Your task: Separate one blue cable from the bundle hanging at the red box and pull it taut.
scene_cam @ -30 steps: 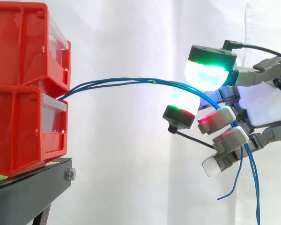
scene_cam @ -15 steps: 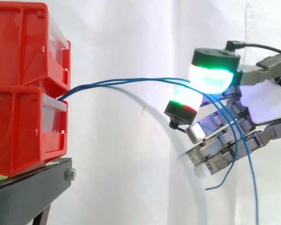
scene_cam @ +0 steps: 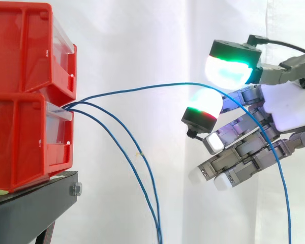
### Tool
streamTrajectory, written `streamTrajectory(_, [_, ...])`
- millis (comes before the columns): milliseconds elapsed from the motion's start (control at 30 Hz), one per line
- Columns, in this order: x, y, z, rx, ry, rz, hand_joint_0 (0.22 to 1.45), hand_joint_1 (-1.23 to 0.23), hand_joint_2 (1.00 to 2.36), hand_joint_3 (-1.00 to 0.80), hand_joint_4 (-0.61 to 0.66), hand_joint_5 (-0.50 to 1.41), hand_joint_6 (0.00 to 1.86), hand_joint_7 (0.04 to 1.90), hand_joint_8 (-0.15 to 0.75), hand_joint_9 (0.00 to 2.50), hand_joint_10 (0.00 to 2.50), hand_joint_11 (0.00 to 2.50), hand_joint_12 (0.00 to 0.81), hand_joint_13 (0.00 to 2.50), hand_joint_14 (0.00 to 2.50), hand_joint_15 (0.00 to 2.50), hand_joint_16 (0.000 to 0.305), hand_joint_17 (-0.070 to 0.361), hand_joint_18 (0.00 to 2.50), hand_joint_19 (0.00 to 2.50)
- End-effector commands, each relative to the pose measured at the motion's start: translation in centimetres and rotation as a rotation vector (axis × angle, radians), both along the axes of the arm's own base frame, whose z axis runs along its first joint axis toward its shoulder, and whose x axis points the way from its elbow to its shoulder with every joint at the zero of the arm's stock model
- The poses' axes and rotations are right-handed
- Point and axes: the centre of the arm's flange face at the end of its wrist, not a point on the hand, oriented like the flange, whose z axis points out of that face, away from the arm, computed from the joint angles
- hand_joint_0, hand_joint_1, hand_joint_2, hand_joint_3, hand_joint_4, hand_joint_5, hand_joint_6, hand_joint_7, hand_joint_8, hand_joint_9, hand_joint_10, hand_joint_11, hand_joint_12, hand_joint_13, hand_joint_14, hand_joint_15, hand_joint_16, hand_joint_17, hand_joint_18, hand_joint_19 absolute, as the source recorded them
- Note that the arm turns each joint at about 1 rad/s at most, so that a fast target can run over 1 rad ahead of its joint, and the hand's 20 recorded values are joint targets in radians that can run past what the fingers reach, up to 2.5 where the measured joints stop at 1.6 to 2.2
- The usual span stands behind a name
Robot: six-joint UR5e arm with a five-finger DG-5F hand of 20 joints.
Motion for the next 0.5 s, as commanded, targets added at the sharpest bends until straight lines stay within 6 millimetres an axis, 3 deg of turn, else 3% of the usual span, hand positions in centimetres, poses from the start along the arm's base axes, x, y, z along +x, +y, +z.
streamTrajectory(0, [-0.02,-0.02,0.02,0.0,0.0,0.0,0.49,-0.61,1.0,-0.5,-0.03,-0.17,0.86,1.0,0.261,0.81,0.02,0.84,0.377,0.3,0.01,0.21,0.055,0.123,0.3,0.37])
streamTrajectory(233, [0.01,-0.02,0.08,0.0,-0.001,0.0,0.53,-0.55,1.0,-0.5,-0.04,-0.17,0.86,1.02,0.255,0.84,0.02,0.88,0.368,0.35,0.01,0.23,0.052,0.117,0.32,0.39])
streamTrajectory(367, [-0.02,-0.02,0.02,0.0,0.0,0.0,0.59,-0.6,1.0,-0.5,-0.06,-0.17,0.86,1.06,0.245,0.86,0.02,0.92,0.354,0.36,0.01,0.24,0.049,0.111,0.31,0.4])
streamTrajectory(467, [-0.02,-0.02,0.02,0.0,0.0,0.0,0.6,-0.64,1.01,-0.4,-0.07,-0.16,0.87,1.08,0.247,0.88,0.02,0.94,0.353,0.38,0.01,0.26,0.049,0.111,0.32,0.39])
